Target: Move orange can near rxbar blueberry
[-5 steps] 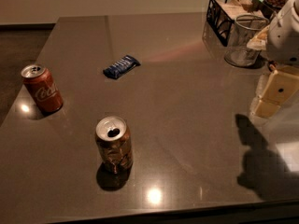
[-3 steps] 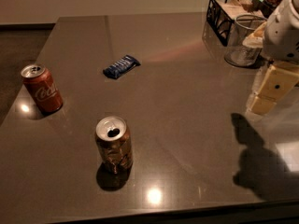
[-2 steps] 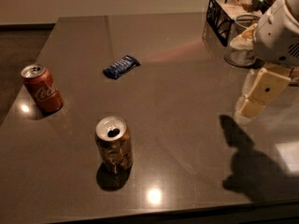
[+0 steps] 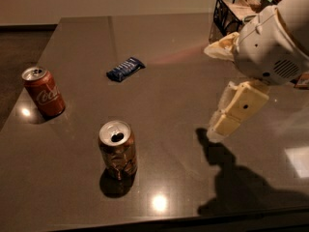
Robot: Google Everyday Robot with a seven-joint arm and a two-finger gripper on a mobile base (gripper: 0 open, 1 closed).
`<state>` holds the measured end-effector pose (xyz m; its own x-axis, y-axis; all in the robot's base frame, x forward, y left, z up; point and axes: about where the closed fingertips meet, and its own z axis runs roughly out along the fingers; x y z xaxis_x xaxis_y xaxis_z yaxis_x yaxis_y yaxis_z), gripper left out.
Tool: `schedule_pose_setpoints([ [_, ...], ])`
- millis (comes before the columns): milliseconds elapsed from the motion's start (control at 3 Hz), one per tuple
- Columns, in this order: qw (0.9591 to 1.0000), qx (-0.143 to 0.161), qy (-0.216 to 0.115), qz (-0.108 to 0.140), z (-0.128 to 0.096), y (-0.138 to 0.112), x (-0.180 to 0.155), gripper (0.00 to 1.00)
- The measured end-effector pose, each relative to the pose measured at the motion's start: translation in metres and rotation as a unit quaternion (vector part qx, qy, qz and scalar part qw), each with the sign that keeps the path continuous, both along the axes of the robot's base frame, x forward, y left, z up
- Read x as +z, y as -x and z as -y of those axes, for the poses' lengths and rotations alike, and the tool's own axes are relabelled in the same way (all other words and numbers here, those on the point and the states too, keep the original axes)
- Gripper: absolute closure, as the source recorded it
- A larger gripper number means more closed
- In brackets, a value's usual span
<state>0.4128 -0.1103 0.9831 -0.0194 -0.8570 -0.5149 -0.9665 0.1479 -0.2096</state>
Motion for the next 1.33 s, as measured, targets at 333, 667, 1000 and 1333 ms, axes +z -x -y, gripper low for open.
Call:
schedule_pose_setpoints([
  [333, 0.9988, 0.033, -0.036, -0.003, -0.045, 0.013, -0.006, 0.0],
  [667, 0.997, 0.054, -0.054, -0.015, -0.082, 0.019, -0.024, 0.0],
  [1000, 0.9949, 0.071, -0.066, -0.027, -0.107, 0.029, -0.038, 0.0],
  [1333, 0.9933, 0.084, -0.073, -0.029, -0.127, 0.034, -0.048, 0.0],
])
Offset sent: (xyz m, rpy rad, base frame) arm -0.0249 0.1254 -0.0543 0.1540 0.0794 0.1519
